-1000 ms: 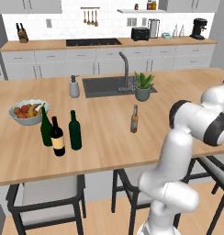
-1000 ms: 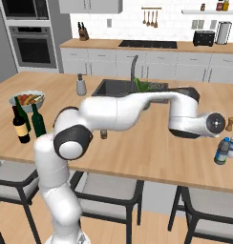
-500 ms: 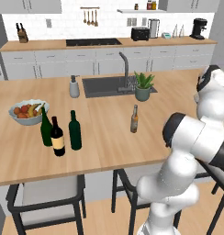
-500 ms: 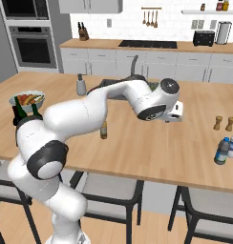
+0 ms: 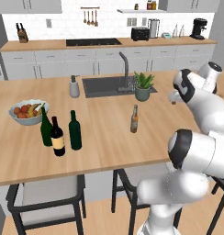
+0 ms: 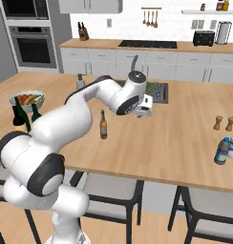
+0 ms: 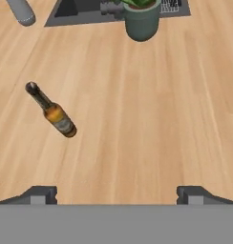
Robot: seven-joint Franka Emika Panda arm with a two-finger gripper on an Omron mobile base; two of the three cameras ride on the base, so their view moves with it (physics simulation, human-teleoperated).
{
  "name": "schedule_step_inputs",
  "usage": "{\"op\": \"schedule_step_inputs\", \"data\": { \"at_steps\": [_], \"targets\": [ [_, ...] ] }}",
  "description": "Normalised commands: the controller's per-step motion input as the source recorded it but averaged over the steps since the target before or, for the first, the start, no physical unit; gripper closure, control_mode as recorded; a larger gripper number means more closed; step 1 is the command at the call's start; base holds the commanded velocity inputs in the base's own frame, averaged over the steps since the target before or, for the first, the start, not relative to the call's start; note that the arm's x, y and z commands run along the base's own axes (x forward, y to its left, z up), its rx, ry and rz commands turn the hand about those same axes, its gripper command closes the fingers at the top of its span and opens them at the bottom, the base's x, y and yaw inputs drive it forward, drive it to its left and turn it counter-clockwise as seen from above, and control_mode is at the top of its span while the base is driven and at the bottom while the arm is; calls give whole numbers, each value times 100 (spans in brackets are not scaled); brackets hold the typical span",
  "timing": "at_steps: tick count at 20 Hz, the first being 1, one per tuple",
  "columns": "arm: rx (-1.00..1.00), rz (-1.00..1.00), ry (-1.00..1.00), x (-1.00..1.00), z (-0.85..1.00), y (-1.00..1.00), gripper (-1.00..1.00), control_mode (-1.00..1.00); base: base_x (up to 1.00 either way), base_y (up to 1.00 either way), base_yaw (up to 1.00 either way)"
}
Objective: Move the plastic bottles in the middle to the plastics group, and the glass bottles in the middle to the glass group.
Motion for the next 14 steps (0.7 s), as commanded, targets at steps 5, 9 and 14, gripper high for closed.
{"op": "schedule_step_inputs", "data": {
  "at_steps": [5,9,14],
  "targets": [
    [-10,9,4,0,3,100,-100,-100,0,0,0],
    [-1,10,-13,-1,-14,99,-100,-100,0,0,0],
    [-4,4,-8,1,-2,55,-100,-100,0,0,0]
  ]
}}
